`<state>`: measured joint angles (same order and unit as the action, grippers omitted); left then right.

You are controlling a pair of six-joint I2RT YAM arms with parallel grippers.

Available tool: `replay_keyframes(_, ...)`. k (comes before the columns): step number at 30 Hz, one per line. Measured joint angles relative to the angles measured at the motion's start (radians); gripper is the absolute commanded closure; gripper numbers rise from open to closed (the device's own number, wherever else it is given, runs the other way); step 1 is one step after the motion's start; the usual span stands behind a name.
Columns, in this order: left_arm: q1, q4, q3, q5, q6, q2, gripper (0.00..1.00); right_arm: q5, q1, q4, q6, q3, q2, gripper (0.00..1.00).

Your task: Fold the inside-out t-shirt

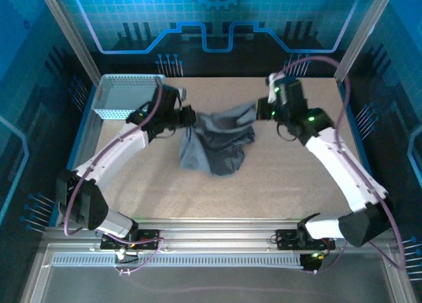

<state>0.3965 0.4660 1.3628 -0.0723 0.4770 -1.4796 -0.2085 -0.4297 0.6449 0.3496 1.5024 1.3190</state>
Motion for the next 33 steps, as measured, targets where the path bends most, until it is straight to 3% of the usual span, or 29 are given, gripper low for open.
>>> replay_keyframes(4,-0.001,-0.069,0.088,0.011,-0.017,0.111,0.97,-0.043,0.012,0.029,-0.046,0.230,-0.082,1.00)
replay_keyframes(10,0.006,-0.186,-0.042,-0.010,-0.026,0.299,0.89,0.012,0.019,0.080,-0.061,0.256,-0.238,1.00)
replay_keyframes(17,-0.001,-0.128,-0.262,-0.030,-0.031,0.188,0.37,0.093,-0.020,0.072,-0.028,0.111,-0.182,1.00)
replay_keyframes(23,0.037,-0.070,-0.308,-0.031,-0.067,0.179,0.11,0.111,-0.103,0.062,-0.017,0.085,0.028,1.00)
replay_keyframes(28,0.165,-0.206,-0.361,-0.060,-0.095,0.293,0.05,0.112,-0.206,0.054,-0.017,0.106,0.116,1.00)
replay_keyframes(33,0.198,-0.345,-0.393,-0.083,-0.092,0.312,0.09,0.112,-0.251,0.035,-0.013,0.131,0.126,1.00)
